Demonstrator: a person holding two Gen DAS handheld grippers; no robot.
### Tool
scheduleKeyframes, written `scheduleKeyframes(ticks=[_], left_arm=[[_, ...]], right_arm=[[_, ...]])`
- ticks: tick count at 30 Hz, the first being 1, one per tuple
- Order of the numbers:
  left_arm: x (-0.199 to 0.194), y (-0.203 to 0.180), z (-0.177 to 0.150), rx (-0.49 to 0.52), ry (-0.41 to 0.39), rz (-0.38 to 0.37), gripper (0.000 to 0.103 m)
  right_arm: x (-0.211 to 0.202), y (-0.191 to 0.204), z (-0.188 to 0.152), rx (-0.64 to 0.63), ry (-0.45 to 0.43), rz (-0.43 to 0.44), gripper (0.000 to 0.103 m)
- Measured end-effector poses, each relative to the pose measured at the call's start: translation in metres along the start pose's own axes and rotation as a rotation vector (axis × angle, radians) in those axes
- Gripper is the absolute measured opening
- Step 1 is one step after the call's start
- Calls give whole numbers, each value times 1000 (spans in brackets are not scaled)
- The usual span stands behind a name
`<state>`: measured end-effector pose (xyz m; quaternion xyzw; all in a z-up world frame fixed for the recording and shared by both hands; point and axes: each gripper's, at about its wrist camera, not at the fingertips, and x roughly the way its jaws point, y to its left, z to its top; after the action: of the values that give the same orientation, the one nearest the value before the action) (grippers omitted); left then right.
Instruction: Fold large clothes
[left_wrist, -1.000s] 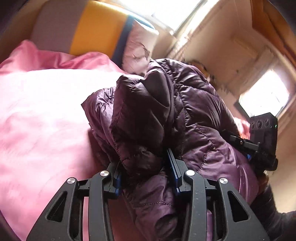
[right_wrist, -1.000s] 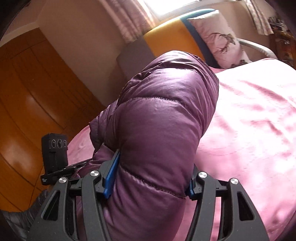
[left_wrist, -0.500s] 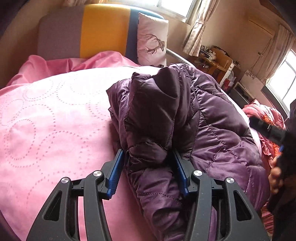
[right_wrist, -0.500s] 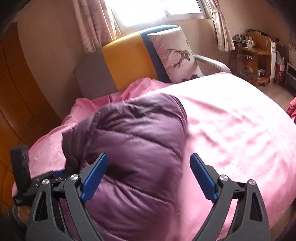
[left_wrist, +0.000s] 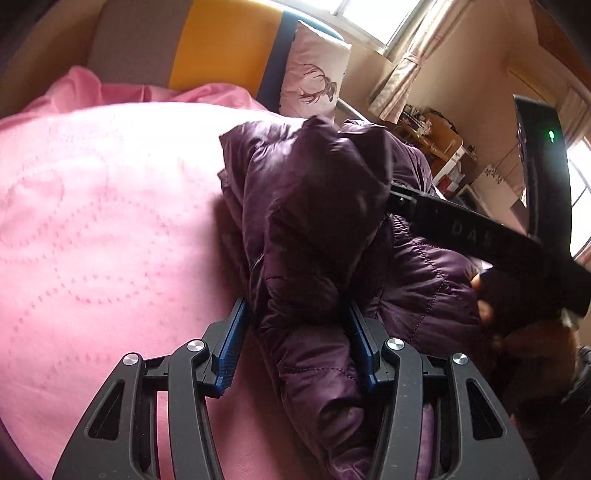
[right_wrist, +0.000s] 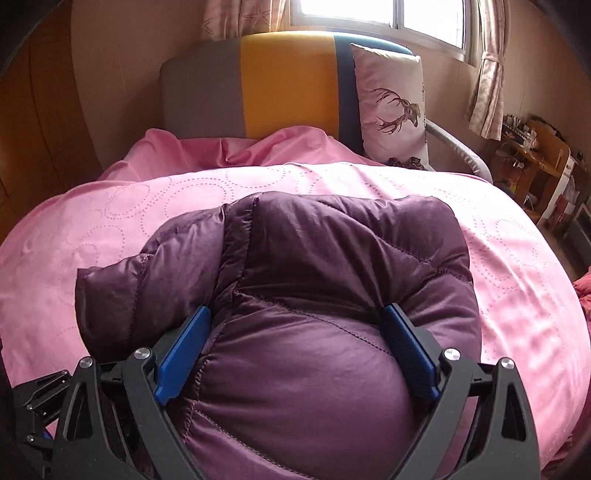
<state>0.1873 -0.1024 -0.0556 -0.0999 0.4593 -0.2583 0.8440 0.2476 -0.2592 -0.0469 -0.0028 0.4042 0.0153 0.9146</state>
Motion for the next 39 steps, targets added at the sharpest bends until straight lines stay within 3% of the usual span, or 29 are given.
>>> scheduleKeyframes(ticks=[3,7,11,12,17,20,26,31,39], left_arm=[[0,-1,-5,16,-15,30,52],[-20,-3,1,-4,-62,124,52],[-63,-23,13,51,-219,140,51],[-67,-26,19,59,-224,127,51],[-52,-26,48,7,-155,35,51],[-31,-20,59,-38,-91,70,51],[2,-2,41,-103,-14,141,52],[1,5,23,-132,-25,149,57],[-49,-15,13,-60,-132,233,72]], right_arm=[[10,7,-20,-21,-25,-46,94],[14,11,-28,-11,-35,-45,95],[5,2,-28,32,-53,6,95],[0,-2,-27,43,-59,27,95],[-40,-23,-28,135,-92,172,96],[-68,-30,-37,142,-115,192,99],[-107,-42,-73,149,-107,152,99],[-108,-39,-114,163,-86,108,99],[-126,-40,-114,221,-77,72,101]])
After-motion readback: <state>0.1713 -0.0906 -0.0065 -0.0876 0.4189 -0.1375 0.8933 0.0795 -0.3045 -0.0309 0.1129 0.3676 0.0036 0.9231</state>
